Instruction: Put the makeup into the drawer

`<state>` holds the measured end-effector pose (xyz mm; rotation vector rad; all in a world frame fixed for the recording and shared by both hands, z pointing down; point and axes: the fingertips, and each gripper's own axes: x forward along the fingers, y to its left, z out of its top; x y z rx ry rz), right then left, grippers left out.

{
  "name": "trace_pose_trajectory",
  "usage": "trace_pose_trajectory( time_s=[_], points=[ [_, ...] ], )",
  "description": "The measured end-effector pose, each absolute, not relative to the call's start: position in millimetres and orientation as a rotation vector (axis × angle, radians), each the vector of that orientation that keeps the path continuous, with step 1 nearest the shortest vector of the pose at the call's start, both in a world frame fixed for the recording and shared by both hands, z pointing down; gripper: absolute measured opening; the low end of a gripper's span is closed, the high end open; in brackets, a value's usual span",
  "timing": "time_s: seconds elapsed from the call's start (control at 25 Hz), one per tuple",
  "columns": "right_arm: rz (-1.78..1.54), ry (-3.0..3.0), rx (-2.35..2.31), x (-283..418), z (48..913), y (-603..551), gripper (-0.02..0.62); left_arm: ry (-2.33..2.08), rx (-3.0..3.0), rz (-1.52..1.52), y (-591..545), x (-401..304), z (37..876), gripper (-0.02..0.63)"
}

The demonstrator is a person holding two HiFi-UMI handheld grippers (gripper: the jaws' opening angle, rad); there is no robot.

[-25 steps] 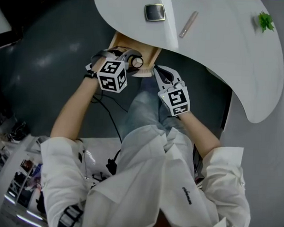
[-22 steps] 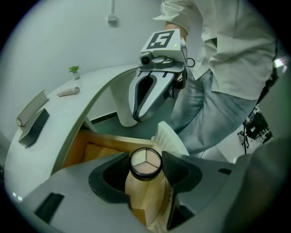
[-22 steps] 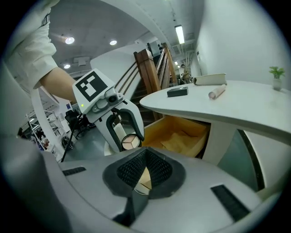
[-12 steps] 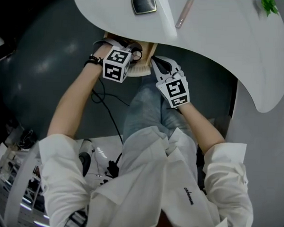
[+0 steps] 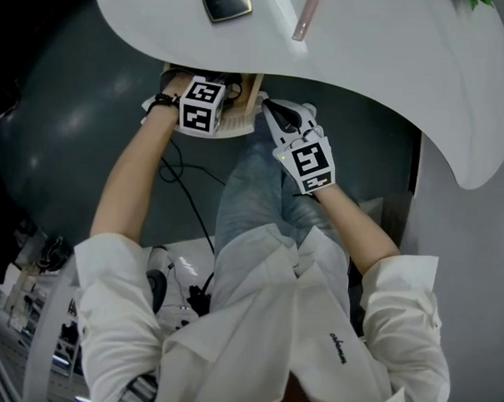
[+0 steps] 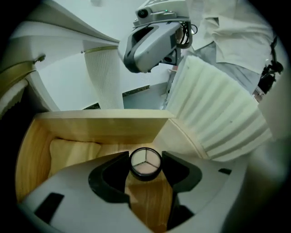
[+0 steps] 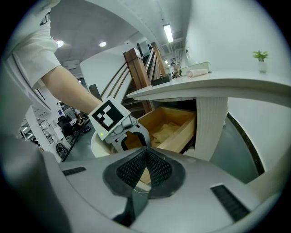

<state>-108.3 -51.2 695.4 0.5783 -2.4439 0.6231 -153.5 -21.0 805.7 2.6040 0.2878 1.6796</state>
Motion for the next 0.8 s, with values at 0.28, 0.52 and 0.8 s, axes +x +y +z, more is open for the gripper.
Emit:
trace_pose_trajectory(
  time_s=[0.28,0.52,0.8],
  points=[
    [0.656,-2.433,0.594,-101,699,-51,0.017,0.323,2.581,1.705,-11,-159,827,0.239],
    [0.657,-2.435,0.579,-102,701,-51,0.017,0.324,2.571,1.701,-12,-157,835,0.239],
    [0.673,-2.441,0.593,-99,694,-48,0.017,0.38,2.548,1.752,-12,-161,841,0.242]
  ],
)
